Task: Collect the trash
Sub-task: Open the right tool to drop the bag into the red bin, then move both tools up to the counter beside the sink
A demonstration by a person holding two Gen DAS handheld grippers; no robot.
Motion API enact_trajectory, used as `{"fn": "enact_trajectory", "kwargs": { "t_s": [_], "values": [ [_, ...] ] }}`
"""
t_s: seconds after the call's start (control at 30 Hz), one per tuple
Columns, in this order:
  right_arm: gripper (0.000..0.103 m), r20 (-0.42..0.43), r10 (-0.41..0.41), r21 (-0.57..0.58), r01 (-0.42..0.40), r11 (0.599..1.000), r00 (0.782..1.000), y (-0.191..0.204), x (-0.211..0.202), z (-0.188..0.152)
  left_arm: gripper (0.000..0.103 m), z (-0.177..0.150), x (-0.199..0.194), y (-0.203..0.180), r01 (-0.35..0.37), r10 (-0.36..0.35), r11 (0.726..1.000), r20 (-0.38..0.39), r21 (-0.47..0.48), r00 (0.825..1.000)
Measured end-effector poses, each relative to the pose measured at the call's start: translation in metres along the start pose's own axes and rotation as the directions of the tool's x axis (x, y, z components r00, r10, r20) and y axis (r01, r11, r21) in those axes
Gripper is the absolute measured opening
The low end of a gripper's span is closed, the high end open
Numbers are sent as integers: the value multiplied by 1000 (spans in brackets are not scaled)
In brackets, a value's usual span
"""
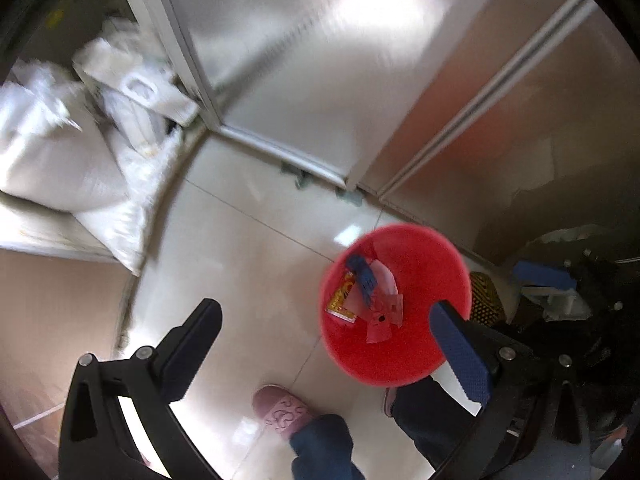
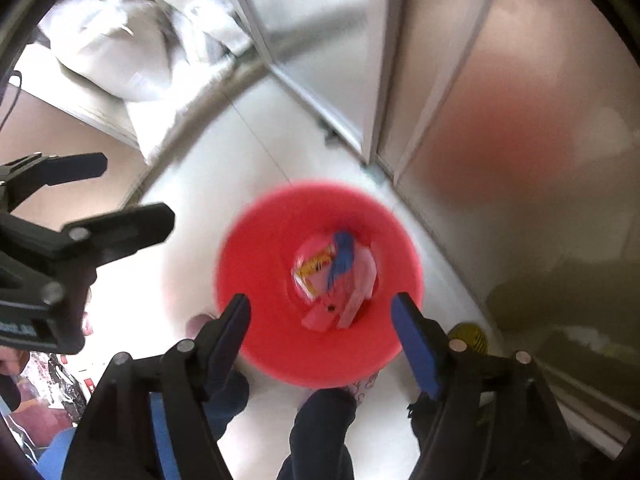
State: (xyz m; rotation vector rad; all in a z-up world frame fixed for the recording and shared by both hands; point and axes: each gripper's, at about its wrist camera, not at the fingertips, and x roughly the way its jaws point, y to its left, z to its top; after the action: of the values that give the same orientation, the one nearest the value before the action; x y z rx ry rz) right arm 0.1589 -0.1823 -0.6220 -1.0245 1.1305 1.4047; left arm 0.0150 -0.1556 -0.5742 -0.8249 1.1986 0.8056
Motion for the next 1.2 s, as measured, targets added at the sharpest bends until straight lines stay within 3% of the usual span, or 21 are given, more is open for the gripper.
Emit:
{"fn": "enact_trajectory", "kwargs": {
  "t_s": [0.3, 0.67, 0.87, 1.03, 1.2],
  "values": [
    [81, 216, 32, -120, -6, 993, 976, 68, -148, 74, 103, 42, -167, 59, -78, 77, 997, 127, 5, 989],
    [95, 415, 55, -179, 22, 984, 908, 131, -323, 141, 103, 90, -365, 110, -152, 158, 987, 284, -44, 946],
    [100, 442, 64, -214, 35, 976, 895, 139, -382, 175, 103, 116, -429, 117, -176, 196, 980, 341, -90, 919],
    [101, 463, 41, -222, 72, 972, 886, 135, -412, 204, 103, 142, -460, 122, -178, 208, 977, 368, -115, 906],
    [101, 472, 10, -181, 86, 980, 881, 127, -427, 246, 103, 191, -465, 145, -153, 189, 980, 356, -127, 915]
  ]
}}
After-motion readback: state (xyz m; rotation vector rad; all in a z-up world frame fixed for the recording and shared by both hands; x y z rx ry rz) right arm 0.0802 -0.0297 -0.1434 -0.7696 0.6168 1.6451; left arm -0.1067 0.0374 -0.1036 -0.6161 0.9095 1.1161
